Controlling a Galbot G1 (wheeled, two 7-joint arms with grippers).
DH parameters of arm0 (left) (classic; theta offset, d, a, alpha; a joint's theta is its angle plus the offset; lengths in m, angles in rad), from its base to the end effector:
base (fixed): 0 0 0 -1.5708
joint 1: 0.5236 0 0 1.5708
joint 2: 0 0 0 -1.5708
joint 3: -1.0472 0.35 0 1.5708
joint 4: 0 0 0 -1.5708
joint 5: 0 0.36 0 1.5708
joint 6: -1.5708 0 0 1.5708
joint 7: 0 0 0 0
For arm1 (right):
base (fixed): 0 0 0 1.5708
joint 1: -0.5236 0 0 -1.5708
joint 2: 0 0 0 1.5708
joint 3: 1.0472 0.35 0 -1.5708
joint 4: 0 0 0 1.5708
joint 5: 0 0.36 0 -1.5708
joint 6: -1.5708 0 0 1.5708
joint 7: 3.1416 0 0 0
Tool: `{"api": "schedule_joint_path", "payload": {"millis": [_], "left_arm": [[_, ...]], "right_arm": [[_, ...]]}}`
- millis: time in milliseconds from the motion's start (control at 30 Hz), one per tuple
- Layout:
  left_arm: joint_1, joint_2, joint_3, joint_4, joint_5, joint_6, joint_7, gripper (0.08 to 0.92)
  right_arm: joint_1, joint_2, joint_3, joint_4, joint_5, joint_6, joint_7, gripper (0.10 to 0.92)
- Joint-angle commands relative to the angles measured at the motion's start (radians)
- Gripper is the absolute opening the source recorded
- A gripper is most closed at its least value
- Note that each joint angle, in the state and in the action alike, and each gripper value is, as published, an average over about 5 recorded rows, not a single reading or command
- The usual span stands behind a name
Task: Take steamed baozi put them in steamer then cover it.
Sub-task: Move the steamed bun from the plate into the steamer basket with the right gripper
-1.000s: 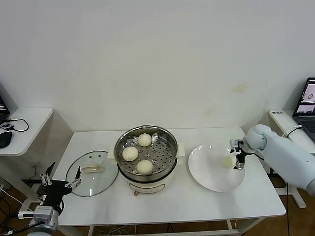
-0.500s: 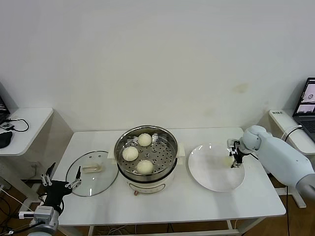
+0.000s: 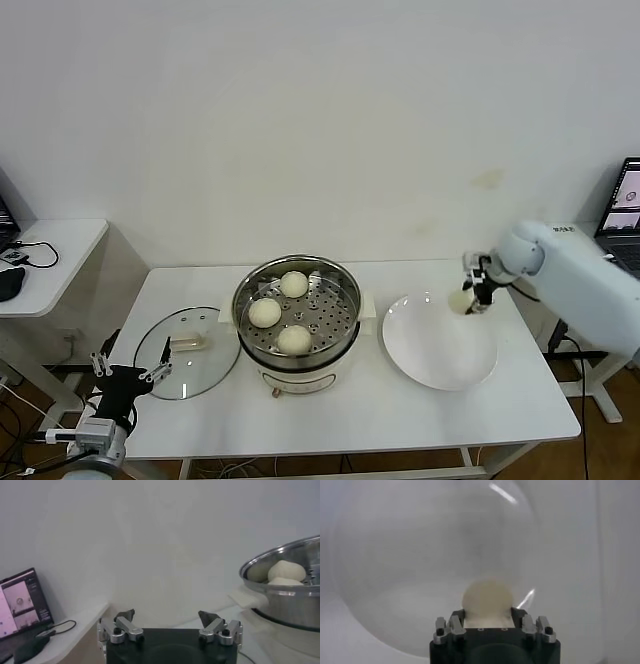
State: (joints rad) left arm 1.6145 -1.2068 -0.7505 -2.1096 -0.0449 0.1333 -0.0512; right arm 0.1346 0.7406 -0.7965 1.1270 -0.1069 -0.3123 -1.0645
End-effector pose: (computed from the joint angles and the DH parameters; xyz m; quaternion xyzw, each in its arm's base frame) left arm 0.1842 0.1238 -0.2712 0.0378 -0.9795 -0.1905 0.0540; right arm 0.5607 -0.1599 -0.1427 0.4089 -0.6016 0.5493 0.4111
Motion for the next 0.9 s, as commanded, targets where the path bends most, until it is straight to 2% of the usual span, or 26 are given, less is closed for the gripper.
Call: {"api": "schedule_joint_path", "payload": {"millis": [33,233,467,667,900], "left_arm": [[-0.002,0.001,0.005,-0.005,0.0,0.0,0.0,0.823],[-0.008,-0.005,0.013,-0.009,0.0,0.0,0.0,0.823],[-0.004,-0.003,0.013,-0.004,-0.001,-0.005,-0.001,0.823],[-0.005,0.0,-0.001,-0.001,-0.007,-0.005,0.0,0.823],[-0.004,0.0,-0.017,-0.002,-0.015,-0.005,-0.001,0.823]], "right_arm": [[0.463,-0.084,-0.334,0.307,0.295,-0.111,0.012,0.594],[0.618,0.007,-0.458,0.396,0.456,-0.198,0.06,0.596],[0.635,0.148,-0.495,0.469,0.617,-0.302,0.159,0.602],[0.565,0.275,-0.489,0.441,0.727,-0.382,0.249,0.604],[0.448,0.372,-0.468,0.344,0.726,-0.416,0.334,0.611]]}}
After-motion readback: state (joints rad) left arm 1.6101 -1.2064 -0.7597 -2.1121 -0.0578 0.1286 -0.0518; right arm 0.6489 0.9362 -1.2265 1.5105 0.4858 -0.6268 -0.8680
